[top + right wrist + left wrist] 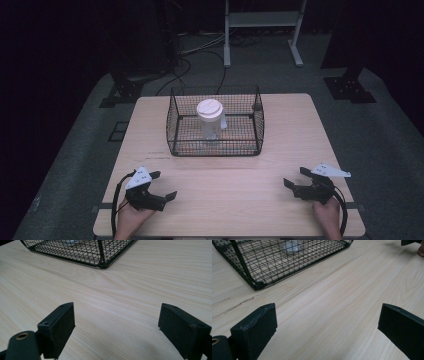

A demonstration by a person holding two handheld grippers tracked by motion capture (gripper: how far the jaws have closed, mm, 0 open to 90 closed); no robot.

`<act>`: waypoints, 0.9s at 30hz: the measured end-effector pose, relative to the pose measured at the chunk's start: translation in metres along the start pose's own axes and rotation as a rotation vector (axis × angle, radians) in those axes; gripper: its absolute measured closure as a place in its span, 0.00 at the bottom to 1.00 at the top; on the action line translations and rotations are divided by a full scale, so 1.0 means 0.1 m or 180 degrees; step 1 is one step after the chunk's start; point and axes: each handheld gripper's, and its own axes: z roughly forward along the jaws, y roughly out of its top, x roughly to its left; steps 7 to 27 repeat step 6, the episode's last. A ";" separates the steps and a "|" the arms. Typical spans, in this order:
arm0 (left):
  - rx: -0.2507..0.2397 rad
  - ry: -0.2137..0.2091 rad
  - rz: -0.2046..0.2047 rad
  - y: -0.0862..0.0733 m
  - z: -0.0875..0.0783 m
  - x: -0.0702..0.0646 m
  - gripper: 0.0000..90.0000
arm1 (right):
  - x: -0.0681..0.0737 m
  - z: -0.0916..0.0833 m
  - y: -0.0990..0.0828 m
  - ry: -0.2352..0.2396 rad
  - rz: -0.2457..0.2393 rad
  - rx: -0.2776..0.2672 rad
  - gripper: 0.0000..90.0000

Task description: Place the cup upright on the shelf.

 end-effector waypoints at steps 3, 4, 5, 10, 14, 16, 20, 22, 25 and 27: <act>-0.0093 0.0044 -0.0031 -0.04 -0.04 0.02 0.01 | 0.00 0.00 0.00 0.0002 0.0007 -0.0004 0.14; -0.0137 0.0058 -0.0045 -0.05 -0.05 0.02 0.01 | 0.00 0.00 0.00 0.0003 0.0005 -0.0003 0.14; -0.0180 0.0082 -0.0043 -0.06 -0.06 0.02 0.01 | 0.00 0.00 0.00 0.0003 0.0003 -0.0004 0.14; -0.0215 0.0101 -0.0046 -0.07 -0.07 0.03 0.01 | 0.00 0.00 0.00 0.0008 0.0005 -0.0001 0.14; -0.0215 0.0101 -0.0046 -0.07 -0.07 0.03 0.01 | 0.00 0.00 0.00 0.0008 0.0005 -0.0001 0.14; -0.0215 0.0101 -0.0046 -0.07 -0.07 0.03 0.01 | 0.00 0.00 0.00 0.0008 0.0005 -0.0001 0.14; -0.0215 0.0101 -0.0046 -0.07 -0.07 0.03 0.01 | 0.00 0.00 0.00 0.0008 0.0005 -0.0001 0.14; -0.0215 0.0101 -0.0046 -0.07 -0.07 0.03 0.01 | 0.00 0.00 0.00 0.0008 0.0005 -0.0001 0.14; -0.0215 0.0101 -0.0046 -0.07 -0.07 0.03 0.01 | 0.00 0.00 0.00 0.0008 0.0005 -0.0001 0.14; -0.0215 0.0101 -0.0046 -0.07 -0.07 0.03 0.01 | 0.00 0.00 0.00 0.0008 0.0005 -0.0001 0.14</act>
